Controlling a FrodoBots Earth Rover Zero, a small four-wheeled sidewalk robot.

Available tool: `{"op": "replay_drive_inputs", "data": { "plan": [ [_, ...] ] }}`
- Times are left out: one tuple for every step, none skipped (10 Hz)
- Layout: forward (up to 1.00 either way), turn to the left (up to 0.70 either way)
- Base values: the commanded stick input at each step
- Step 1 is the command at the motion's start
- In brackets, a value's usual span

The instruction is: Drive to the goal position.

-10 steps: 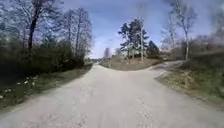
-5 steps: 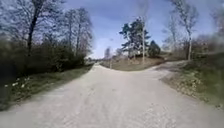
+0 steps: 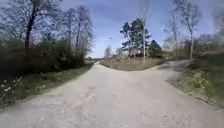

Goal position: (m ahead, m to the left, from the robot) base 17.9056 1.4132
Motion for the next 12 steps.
{"op": "replay_drive_inputs", "data": {
  "plan": [
    [0.85, 0.00],
    [0.85, 0.00],
    [0.85, 0.00],
    [0.85, 0.00],
    [0.85, 0.00],
    [0.85, 0.00],
    [0.85, 0.00],
    [0.85, 0.00],
    [0.85, 0.00],
    [0.85, 0.00],
    [0.85, 0.00],
    [0.85, 0.00]
  ]
}}
